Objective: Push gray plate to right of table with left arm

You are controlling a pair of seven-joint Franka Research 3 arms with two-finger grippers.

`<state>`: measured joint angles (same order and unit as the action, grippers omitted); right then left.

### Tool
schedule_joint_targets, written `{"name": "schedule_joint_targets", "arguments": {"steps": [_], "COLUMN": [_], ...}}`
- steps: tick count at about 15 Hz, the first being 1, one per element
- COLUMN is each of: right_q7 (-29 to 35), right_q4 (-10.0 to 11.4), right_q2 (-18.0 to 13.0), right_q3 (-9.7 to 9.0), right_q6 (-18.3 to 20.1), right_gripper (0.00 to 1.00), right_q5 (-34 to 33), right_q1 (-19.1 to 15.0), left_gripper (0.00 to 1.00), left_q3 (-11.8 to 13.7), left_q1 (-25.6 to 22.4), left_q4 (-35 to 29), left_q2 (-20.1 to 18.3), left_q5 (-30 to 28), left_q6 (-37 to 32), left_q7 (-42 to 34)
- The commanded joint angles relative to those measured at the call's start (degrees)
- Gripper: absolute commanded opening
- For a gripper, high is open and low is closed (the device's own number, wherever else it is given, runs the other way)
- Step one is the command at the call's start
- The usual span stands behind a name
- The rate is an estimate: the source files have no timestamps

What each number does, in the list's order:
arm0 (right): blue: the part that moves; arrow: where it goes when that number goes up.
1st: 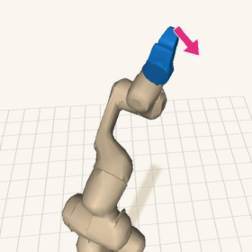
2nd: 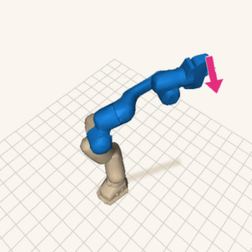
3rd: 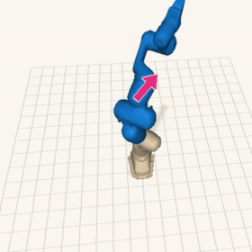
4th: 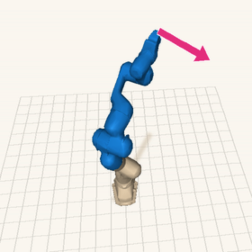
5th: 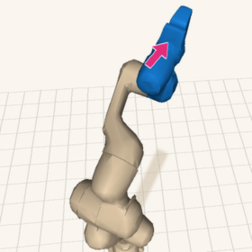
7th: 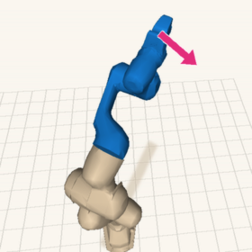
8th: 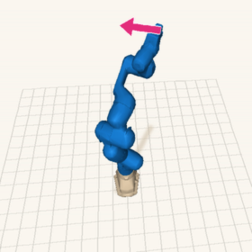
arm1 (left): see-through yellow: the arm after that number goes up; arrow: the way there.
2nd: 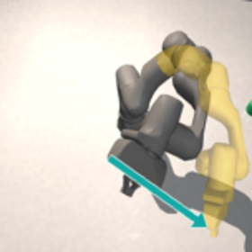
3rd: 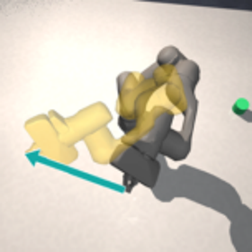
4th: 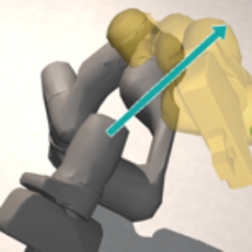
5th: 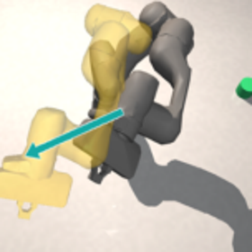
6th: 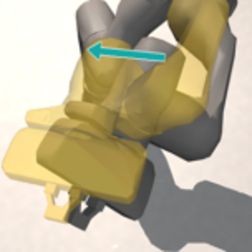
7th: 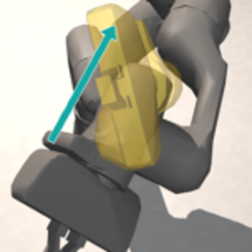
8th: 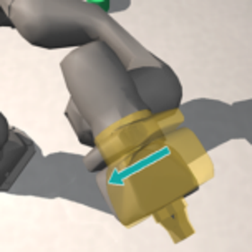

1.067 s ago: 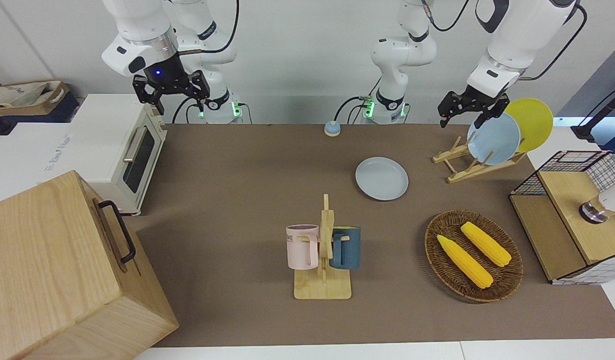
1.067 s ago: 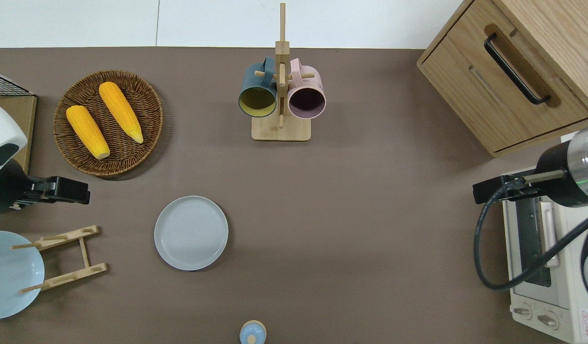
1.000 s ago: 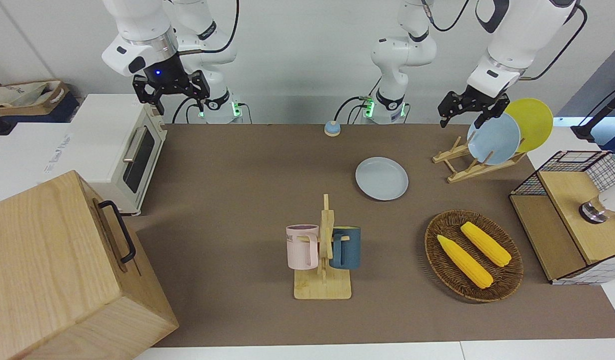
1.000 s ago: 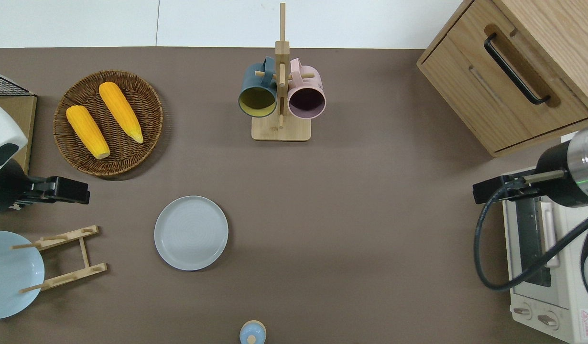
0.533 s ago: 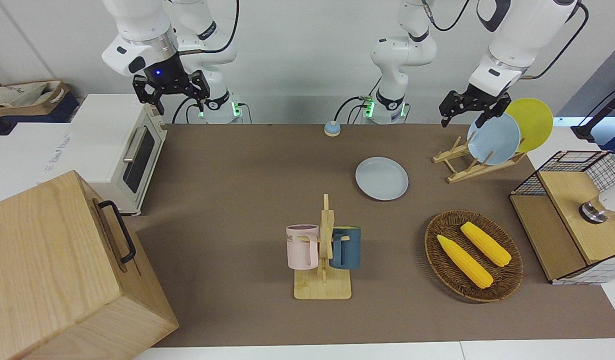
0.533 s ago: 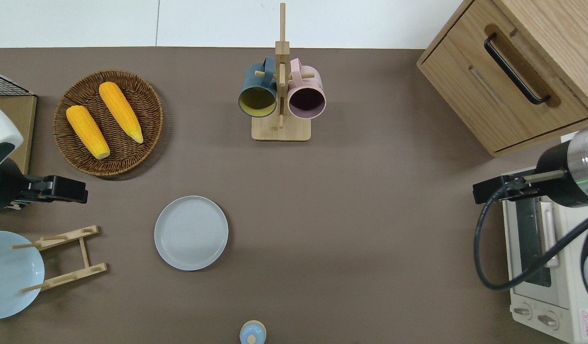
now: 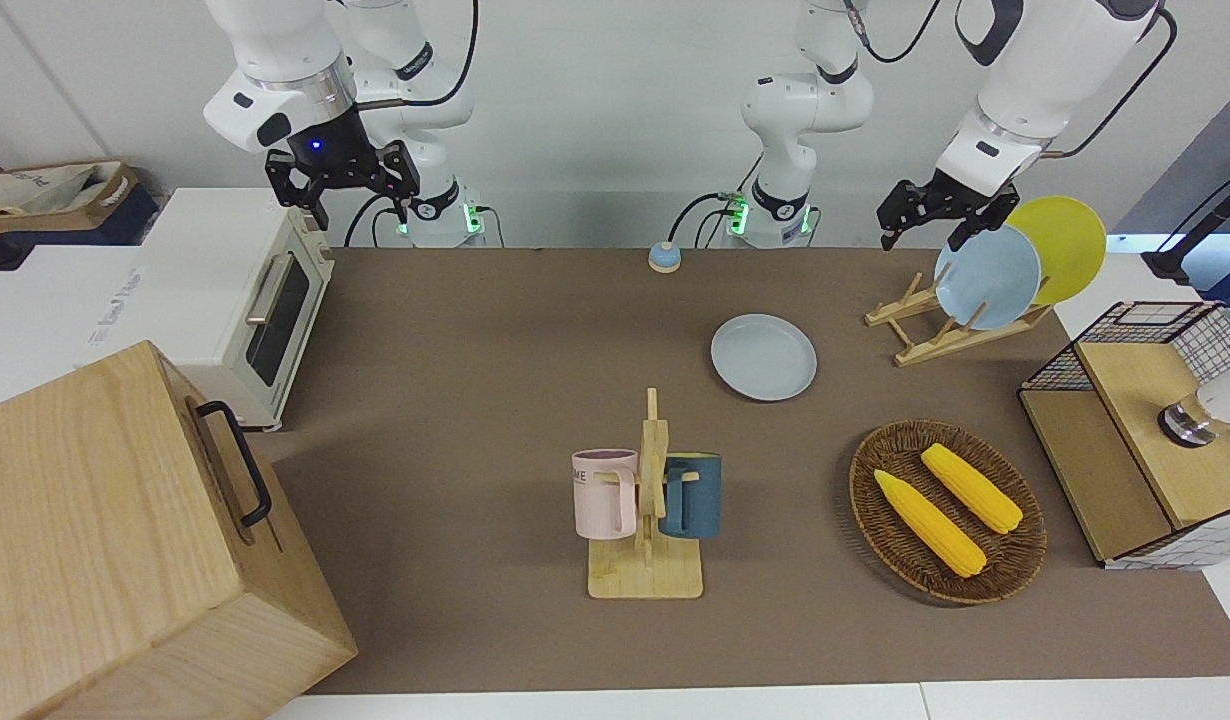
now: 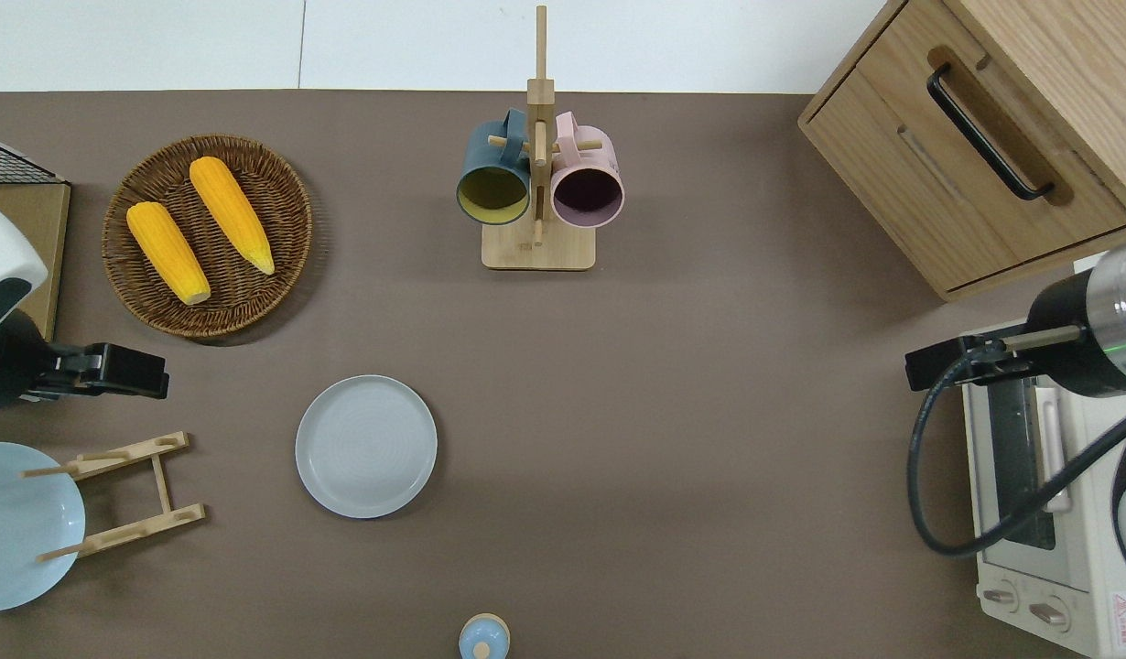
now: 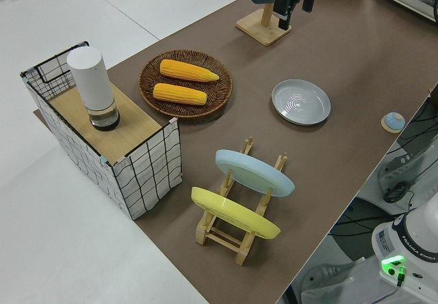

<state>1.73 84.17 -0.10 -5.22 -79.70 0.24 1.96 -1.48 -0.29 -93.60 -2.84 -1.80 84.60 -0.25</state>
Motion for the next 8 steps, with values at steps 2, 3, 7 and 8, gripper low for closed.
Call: {"name": "schedule_joint_targets", "arguments": {"steps": [2,3,7,8], "right_q7": [-0.06,-0.15,-0.15,-0.15], "right_q4": [0.03,0.03,0.03,0.03], "right_q2": [-0.43,-0.43,-0.43,-0.43], "right_q3": [-0.32,-0.32,-0.23,-0.32], "right_q6": [0.69,0.69,0.69,0.69], "right_gripper": [0.983,0.983,0.983,0.983], "right_q5": [0.46,0.46,0.46,0.46], "right_q1": [-0.64,-0.64,-0.64,-0.64], "left_gripper": [0.99,0.99,0.99,0.99], "left_q3": [0.16,0.16,0.16,0.16], "left_q1": [0.11,0.11,0.20,0.20], "left_q4": [-5.08,-6.40,-15.89,-20.43], "left_q2": [-0.06,-0.06,-1.28,-2.86], "left_q5": [-0.67,-0.67,-0.75,-0.75], "left_q6": [2.31,3.46,13.55,17.66], "left_q7": [0.86,0.86,0.86,0.77]}}
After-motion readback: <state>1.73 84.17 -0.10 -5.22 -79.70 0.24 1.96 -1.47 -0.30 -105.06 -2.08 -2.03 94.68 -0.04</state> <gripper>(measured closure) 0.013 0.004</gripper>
